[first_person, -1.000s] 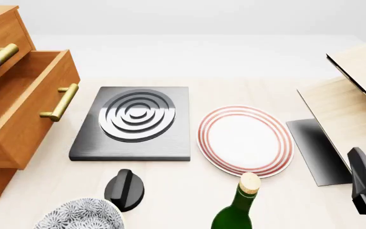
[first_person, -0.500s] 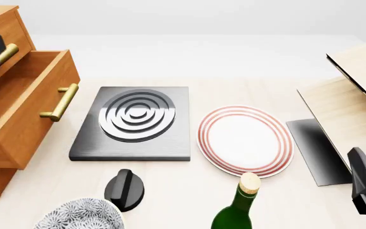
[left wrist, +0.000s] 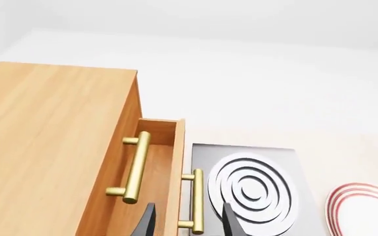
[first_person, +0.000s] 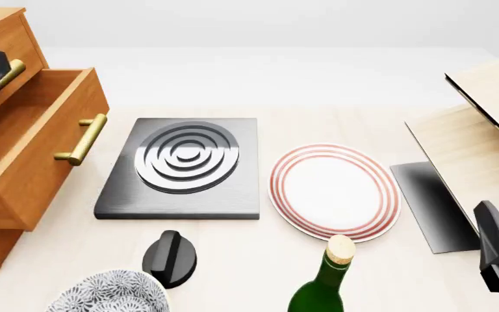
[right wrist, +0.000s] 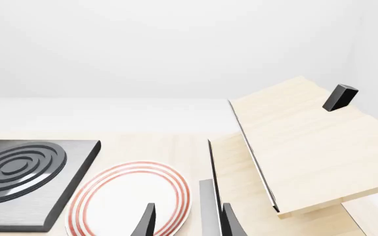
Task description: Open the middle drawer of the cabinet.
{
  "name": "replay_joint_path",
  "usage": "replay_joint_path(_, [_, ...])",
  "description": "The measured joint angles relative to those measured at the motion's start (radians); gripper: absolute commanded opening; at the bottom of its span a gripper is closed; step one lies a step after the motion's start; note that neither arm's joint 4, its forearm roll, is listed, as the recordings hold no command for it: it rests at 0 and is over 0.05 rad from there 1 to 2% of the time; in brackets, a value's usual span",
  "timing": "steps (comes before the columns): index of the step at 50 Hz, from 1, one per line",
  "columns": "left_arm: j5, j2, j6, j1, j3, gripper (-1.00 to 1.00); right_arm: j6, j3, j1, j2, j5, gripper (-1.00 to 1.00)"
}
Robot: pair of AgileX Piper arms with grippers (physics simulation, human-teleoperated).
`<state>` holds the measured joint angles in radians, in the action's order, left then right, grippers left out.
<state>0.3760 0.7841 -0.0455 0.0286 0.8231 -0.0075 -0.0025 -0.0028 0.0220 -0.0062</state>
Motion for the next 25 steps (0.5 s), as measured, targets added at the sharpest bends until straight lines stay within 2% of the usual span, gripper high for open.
replay_joint_path(25, [-0.019,0.041,-0.038,0.019,-0.016,1.00,0.000,0.000,0.000,0.000,0.000,1.00])
